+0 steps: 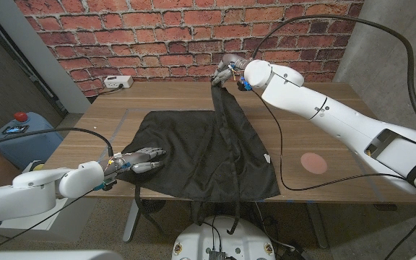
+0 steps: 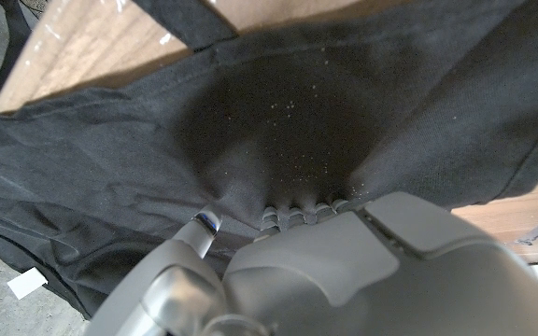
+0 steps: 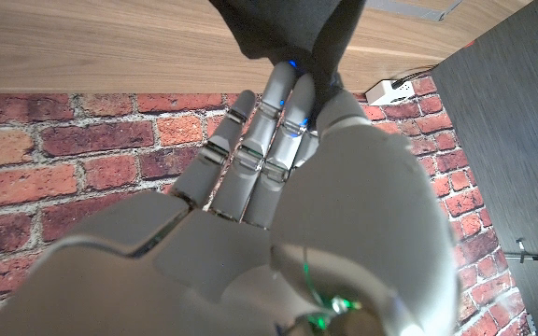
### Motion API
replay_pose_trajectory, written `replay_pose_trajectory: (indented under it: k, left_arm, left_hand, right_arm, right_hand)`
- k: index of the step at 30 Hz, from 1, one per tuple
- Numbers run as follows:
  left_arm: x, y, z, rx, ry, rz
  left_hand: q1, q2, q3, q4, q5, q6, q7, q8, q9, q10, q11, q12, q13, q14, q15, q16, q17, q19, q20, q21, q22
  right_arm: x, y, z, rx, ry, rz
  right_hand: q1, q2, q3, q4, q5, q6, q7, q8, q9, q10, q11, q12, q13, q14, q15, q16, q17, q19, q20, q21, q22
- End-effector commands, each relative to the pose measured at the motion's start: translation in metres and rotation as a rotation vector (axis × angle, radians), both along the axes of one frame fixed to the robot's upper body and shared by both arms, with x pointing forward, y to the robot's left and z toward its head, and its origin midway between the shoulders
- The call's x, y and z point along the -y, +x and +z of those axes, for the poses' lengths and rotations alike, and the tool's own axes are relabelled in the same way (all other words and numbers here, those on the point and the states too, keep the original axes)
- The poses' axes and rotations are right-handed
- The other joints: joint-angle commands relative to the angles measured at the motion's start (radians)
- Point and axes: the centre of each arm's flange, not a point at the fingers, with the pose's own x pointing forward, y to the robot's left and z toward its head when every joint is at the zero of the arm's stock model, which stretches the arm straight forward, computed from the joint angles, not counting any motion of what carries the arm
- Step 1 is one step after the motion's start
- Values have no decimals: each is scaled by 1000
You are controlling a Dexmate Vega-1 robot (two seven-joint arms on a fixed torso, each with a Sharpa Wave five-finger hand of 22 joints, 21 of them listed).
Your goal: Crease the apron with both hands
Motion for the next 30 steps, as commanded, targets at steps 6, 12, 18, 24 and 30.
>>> replay_pose_trajectory:
  k: [6, 12, 18, 24, 30]
  left_arm:
    - [1, 2, -2, 3, -4, -10]
    - [2, 0, -4, -1, -7, -9]
    - [2, 0, -4, -4, -10, -10]
    - [2, -2, -4, -6, -8, -8]
    - [1, -6, -5, -9, -15, 1]
  left_hand:
    - [7, 1, 2, -8, 0, 7, -2, 9, 5, 1, -2, -3, 5, -43, 6, 6, 2, 0, 2, 6, 5]
    - [8, 1, 2, -9, 0, 7, -2, 9, 5, 0, -3, -3, 5, -43, 6, 6, 2, 0, 3, 6, 5]
    - [9, 1, 1, -10, 0, 7, -3, 9, 5, 1, -2, -3, 5, -43, 5, 6, 2, 0, 2, 6, 5]
    - [9, 2, 1, -10, 0, 7, -3, 9, 5, 0, -2, -3, 5, -43, 5, 6, 2, -1, 2, 6, 5]
    - [10, 2, 0, -11, 0, 7, -3, 9, 5, 0, -2, -3, 5, -44, 5, 6, 2, -1, 3, 5, 5]
  right_arm:
    - [-23, -4, 6, 3, -29, 45]
    - [-25, -2, 9, -1, -23, 47]
    - [-30, -1, 14, 2, -24, 57]
    - [-36, 3, 17, -3, -26, 66]
    - [-42, 10, 20, -18, -19, 77]
  right_hand:
    - [15, 3, -6, -1, -2, 2, 8, 1, 6, 0, 4, 4, 5, 14, -76, -7, 7, 11, 2, 5, 5]
    - [18, 3, -8, -1, -3, 3, 8, 0, 7, 2, 5, 5, 5, 18, -76, -10, 11, 13, 3, 5, 5]
    - [20, 3, -10, -1, -3, 4, 11, -1, 7, 0, 4, 4, 7, 19, -76, -13, 14, 12, 3, 5, 5]
    - [22, 3, -12, -1, -4, 5, 8, -2, 7, 0, 6, 4, 8, 22, -76, -17, 17, 13, 5, 5, 5]
    - [23, 5, -13, 0, -4, 2, 8, -3, 10, 2, 6, 2, 5, 21, -76, -21, 21, 12, 4, 5, 5]
